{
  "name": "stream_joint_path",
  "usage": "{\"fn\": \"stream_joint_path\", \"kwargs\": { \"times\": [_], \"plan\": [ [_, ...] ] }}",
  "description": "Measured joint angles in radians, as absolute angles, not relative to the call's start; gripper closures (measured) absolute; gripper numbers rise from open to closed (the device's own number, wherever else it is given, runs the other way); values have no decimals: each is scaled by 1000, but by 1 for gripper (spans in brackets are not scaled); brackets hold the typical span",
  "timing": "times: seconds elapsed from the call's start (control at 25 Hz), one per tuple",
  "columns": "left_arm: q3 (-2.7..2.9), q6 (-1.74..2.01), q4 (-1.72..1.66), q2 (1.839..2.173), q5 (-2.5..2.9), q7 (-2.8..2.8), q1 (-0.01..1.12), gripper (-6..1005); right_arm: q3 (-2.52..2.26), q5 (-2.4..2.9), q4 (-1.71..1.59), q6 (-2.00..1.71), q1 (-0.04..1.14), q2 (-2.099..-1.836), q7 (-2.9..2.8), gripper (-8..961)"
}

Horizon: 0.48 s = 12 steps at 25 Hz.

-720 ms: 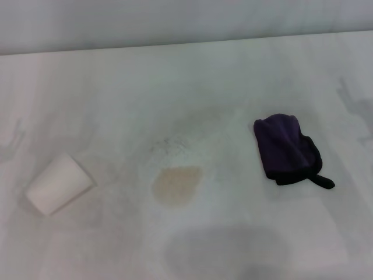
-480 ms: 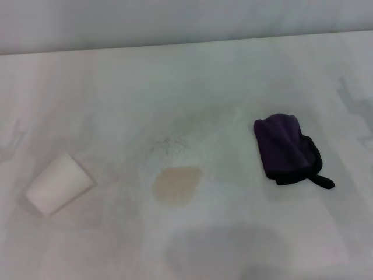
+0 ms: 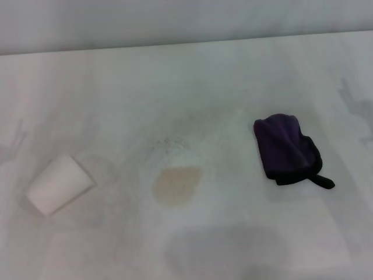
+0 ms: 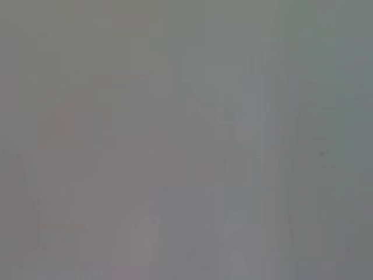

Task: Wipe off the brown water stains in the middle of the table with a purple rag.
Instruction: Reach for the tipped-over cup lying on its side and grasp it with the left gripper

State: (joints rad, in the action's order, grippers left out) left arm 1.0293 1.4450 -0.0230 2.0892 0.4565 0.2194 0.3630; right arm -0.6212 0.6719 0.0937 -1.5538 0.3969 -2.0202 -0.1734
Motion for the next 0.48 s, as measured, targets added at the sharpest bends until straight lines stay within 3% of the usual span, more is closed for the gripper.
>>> {"fn": "stream_joint_path", "kwargs": {
  "times": [0.36,0.48],
  "plan": [
    [1030,1448,-26,2087,460,260,365,112,-621,672,98,-1554,394,-2020,-173,108],
    [1035,1403,-86,2063,543,406,365,112,-622,672,93,-1554,394,-2020,-173,108]
  ]
}}
